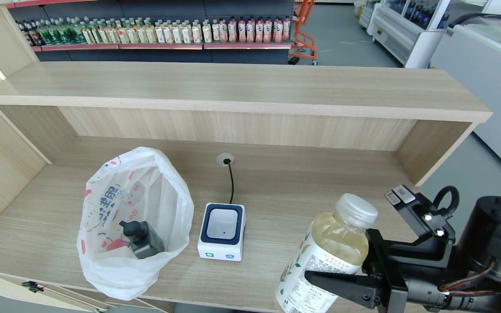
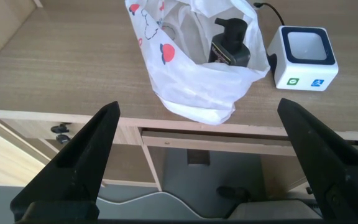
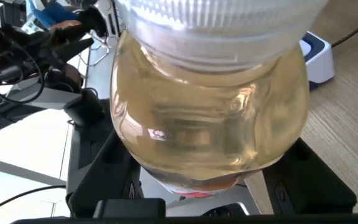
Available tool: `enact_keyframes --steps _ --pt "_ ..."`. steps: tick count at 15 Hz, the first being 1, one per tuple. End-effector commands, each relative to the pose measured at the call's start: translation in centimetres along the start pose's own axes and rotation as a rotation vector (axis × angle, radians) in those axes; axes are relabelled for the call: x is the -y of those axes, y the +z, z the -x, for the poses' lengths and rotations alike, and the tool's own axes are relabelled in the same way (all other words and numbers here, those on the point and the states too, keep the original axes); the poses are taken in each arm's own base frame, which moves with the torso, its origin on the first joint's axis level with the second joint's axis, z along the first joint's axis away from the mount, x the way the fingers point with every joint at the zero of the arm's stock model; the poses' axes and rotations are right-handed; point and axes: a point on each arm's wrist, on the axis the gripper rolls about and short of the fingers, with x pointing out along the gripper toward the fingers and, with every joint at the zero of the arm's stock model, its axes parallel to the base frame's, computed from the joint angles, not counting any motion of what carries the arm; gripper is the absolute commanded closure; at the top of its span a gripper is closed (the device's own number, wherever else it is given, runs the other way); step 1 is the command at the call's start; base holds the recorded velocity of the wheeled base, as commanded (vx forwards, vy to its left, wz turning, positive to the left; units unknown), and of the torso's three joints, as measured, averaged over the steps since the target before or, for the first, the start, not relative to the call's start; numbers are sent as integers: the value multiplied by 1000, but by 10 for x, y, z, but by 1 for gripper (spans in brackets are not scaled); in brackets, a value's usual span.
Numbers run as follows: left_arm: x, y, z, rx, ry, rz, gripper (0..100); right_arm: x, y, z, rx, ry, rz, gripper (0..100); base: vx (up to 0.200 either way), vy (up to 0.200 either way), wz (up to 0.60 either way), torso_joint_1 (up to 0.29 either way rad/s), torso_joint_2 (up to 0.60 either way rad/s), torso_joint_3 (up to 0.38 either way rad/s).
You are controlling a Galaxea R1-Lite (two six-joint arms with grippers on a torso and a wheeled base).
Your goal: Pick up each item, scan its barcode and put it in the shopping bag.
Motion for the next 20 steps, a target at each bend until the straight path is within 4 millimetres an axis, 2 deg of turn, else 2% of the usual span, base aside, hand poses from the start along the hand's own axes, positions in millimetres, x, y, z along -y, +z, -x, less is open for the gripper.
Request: enact_keyframes --steps 1,11,14,20 --pt "0 0 0 1 0 0 0 -3 1 -1 1 16 5 100 0 0 0 0 0 0" --pt "0 0 0 1 0 0 0 3 -2 -11 -15 48 16 100 0 0 0 0 0 0" --pt "0 0 0 1 0 0 0 3 -4 -15 -28 108 11 100 0 0 0 0 0 0" --pt "0 0 0 1 0 0 0 9 -4 -42 -31 152 18 100 0 0 0 0 0 0"
